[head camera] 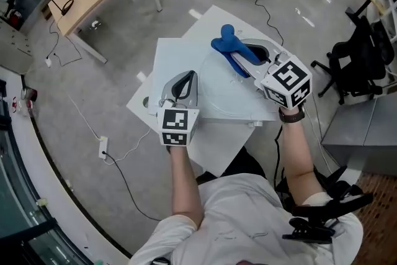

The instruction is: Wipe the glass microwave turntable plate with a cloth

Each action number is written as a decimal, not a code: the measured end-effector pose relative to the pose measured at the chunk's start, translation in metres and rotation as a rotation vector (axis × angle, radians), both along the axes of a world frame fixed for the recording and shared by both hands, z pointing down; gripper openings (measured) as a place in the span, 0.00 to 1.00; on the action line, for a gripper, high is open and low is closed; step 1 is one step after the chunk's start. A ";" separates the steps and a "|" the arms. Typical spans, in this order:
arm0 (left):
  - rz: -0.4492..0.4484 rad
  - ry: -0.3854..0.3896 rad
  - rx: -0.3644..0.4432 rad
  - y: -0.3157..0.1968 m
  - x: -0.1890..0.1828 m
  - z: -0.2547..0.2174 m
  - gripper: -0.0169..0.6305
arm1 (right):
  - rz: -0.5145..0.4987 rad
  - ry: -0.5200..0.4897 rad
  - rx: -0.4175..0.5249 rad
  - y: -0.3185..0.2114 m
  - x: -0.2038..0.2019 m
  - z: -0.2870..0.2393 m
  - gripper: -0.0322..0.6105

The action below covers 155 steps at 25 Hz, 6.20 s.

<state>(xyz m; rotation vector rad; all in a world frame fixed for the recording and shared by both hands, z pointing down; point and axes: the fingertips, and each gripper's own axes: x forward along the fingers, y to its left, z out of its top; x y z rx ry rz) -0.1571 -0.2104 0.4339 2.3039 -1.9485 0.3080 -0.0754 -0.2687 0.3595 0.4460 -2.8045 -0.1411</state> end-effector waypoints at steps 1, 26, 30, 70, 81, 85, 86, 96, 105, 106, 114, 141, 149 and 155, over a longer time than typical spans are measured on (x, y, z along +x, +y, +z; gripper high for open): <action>0.002 -0.001 -0.019 -0.002 -0.001 0.005 0.03 | -0.048 0.042 0.006 -0.003 -0.013 0.004 0.13; 0.136 -0.197 -0.527 -0.008 0.028 0.105 0.03 | -0.195 0.673 0.016 -0.043 -0.090 0.162 0.15; 0.100 -0.188 -0.497 -0.013 0.024 0.105 0.03 | -0.084 0.680 -0.006 -0.079 -0.062 0.162 0.15; 0.143 -0.174 -0.455 -0.007 0.024 0.098 0.03 | 0.053 0.631 -0.185 0.121 0.083 0.155 0.15; 0.251 0.092 -0.542 0.002 0.030 0.091 0.03 | -0.188 0.629 -0.129 0.138 0.008 0.158 0.15; 0.226 0.183 -0.522 0.009 0.017 0.081 0.03 | -0.226 0.616 -0.104 0.127 -0.014 0.149 0.15; 0.211 0.178 -0.519 0.012 0.012 0.080 0.03 | -0.232 0.610 -0.099 0.123 -0.020 0.146 0.15; 0.089 0.176 -0.469 0.027 -0.015 0.065 0.03 | -0.257 0.603 -0.064 0.071 -0.071 0.149 0.16; 0.189 0.094 -0.506 0.029 0.025 0.070 0.03 | -0.034 0.581 -0.071 -0.025 -0.074 0.156 0.16; 0.196 0.076 -0.528 0.028 0.028 0.074 0.03 | -0.008 0.581 -0.077 -0.036 -0.068 0.155 0.16; 0.182 -0.004 -0.585 0.026 0.026 0.101 0.03 | 0.197 0.609 -0.135 -0.094 0.018 0.157 0.16; 0.197 0.007 -0.530 0.022 0.027 0.103 0.03 | -0.169 0.811 -0.271 0.094 0.112 0.175 0.17; 0.228 0.019 -0.553 0.022 0.032 0.099 0.03 | -0.340 0.764 -0.202 0.119 0.043 0.171 0.17; 0.244 0.009 -0.586 0.028 0.036 0.092 0.03 | -0.374 0.726 -0.176 0.117 0.007 0.167 0.17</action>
